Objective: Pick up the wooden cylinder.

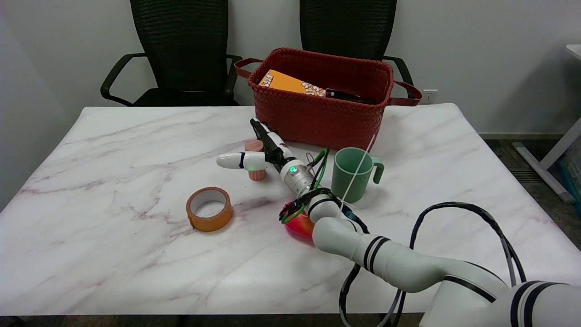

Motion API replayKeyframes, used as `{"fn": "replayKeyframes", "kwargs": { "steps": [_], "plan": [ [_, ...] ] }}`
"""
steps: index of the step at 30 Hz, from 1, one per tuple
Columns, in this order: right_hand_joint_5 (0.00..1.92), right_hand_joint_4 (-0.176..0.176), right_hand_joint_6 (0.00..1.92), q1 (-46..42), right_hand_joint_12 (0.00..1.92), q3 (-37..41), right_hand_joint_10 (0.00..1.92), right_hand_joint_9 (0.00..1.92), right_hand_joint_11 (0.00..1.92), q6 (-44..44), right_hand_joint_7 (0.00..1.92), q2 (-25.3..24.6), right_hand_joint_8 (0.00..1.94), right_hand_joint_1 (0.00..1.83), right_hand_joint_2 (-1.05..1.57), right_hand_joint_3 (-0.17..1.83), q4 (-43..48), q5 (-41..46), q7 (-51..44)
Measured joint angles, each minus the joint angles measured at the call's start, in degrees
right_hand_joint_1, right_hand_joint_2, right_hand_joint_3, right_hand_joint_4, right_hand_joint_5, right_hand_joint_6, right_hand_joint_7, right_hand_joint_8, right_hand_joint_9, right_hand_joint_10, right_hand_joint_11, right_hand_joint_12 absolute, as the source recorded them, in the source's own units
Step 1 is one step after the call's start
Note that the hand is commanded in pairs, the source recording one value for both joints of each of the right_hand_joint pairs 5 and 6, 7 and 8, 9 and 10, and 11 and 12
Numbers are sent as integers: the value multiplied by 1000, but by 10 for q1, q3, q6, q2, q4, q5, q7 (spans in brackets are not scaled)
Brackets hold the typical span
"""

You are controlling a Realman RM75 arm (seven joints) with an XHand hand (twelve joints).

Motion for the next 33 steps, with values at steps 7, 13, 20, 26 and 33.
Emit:
{"fn": "replayKeyframes", "kwargs": {
  "steps": [7, 13, 20, 26, 33],
  "plan": [
    [0, 0, 0, 4, 85, 0, 0, 0, 85, 0, 0, 0, 0, 1164, 553, -175, -7, -11, -2],
    [0, 0, 0, 8, 77, 1, 0, 0, 77, 0, 0, -1, 0, 1164, 560, -175, -19, -17, -3],
    [0, 0, 0, 11, 96, 1, 0, 0, 96, -2, 0, -2, 0, 1151, 558, -175, -34, -19, -3],
    [0, 0, 0, 13, 181, 2, 209, 209, 181, -2, 0, -4, 0, 1133, 551, -175, -43, -20, -2],
    [337, 0, 337, 13, 458, 4, 680, 680, 458, 8, 703, -5, 703, 1101, 589, -175, -50, -18, -1]
  ]
}}
